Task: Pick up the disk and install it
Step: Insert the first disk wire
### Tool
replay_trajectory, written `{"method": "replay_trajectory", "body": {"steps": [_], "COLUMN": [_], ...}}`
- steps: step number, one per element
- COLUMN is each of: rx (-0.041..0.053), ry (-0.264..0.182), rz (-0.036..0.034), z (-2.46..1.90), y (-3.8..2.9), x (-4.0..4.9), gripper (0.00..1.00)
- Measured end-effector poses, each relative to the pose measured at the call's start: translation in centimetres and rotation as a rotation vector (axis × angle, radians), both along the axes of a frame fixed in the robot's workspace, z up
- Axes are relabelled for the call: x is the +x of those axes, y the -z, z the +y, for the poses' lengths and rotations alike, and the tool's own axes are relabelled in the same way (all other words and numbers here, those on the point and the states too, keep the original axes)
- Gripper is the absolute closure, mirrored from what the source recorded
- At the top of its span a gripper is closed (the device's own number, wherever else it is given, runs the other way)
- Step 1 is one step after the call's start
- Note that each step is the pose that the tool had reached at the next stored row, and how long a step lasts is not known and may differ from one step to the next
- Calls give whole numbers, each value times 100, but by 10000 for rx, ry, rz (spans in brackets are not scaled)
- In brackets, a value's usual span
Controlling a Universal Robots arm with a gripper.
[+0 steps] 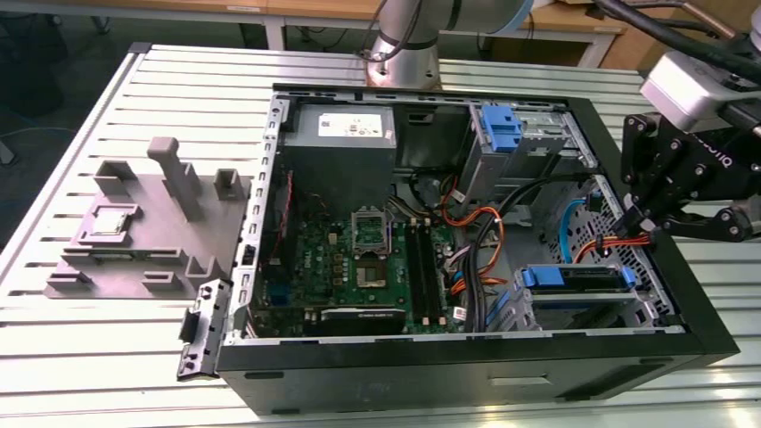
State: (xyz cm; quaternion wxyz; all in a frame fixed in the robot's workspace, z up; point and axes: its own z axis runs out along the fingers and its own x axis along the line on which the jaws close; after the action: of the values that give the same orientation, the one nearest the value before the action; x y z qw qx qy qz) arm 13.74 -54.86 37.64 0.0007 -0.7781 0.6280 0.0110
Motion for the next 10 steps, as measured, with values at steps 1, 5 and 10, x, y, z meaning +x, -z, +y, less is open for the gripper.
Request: {"method": "replay_trajectory", "body": {"steps": [1, 5, 10], "rx": [-1, -2, -7], "ry": [-170, -886, -1184], "rz": [0, 0, 0], "z": [0, 0, 13], "y": [0, 0, 4], "x": [0, 0, 37], "gripper": [90, 90, 90]}}
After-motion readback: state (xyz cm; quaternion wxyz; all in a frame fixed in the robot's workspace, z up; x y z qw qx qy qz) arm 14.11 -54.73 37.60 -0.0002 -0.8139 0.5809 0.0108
